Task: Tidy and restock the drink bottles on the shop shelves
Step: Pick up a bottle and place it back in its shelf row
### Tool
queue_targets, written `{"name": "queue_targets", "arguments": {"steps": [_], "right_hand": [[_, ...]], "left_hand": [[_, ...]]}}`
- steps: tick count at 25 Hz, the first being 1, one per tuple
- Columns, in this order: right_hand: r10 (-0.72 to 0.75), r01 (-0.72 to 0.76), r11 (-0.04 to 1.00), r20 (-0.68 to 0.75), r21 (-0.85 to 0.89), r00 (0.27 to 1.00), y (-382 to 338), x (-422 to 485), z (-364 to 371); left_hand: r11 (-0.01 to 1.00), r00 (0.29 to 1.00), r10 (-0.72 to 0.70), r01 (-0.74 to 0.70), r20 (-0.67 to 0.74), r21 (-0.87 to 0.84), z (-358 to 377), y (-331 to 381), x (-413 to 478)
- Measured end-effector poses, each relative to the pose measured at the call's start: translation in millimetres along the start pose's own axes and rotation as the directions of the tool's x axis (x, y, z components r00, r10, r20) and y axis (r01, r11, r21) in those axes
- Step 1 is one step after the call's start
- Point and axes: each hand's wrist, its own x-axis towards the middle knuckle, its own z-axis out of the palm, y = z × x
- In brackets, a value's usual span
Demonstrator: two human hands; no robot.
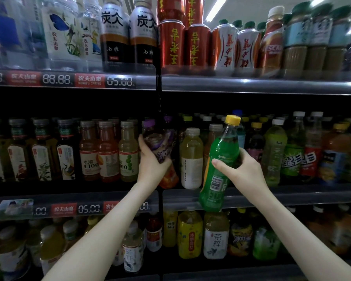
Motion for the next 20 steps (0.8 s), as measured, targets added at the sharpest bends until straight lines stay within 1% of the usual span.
{"name": "queue_targets", "arguments": {"steps": [3,5,8,11,13,15,16,17,18,19,20], "right_hand": [[0.008,-0.008,1.000,-0.004,-0.007,1.000,3,3,-1],[0.015,-0.016,1.000,-0.007,-0.007,1.000,4,6,1],[0.029,-0.029,1.000,-0.006,0.008,1.000,3,10,5],[0.038,-0.038,0.999,0.004,-0.007,0.999,4,13,6],[0.039,-0.038,0.999,0.006,-0.023,0.999,6,12,4],[0.039,-0.039,0.999,0.008,-0.030,0.999,9,11,0],[0.042,-0.042,0.999,0.010,-0.032,0.999,11,11,-2],[0.046,-0.046,0.998,0.012,-0.036,0.999,12,11,-4],[0.051,-0.050,0.998,0.013,-0.041,0.999,13,11,-6],[0.055,-0.054,0.997,0.014,-0.045,0.998,13,12,-7],[0.060,-0.059,0.997,0.012,-0.045,0.998,14,13,-8]], "left_hand": [[0.993,0.994,-0.108,0.109,0.006,-0.039,-12,-8,4],[0.992,0.993,-0.116,0.117,0.019,-0.040,-15,-7,8],[1.000,1.000,-0.023,0.022,0.021,0.013,-8,-1,6],[0.984,0.993,0.067,-0.082,0.099,0.158,9,10,5],[0.962,0.987,0.070,-0.104,0.142,0.254,20,17,6],[0.951,0.992,0.043,-0.078,0.121,0.300,26,22,5],[0.929,0.994,0.081,-0.102,0.074,0.357,28,22,2],[0.879,0.982,0.190,-0.179,0.019,0.441,33,21,-1],[0.794,0.942,0.337,-0.281,-0.006,0.539,39,19,-3],[0.696,0.888,0.460,-0.366,0.009,0.618,45,19,-3],[0.622,0.853,0.520,-0.417,0.048,0.663,50,21,-3]]}}
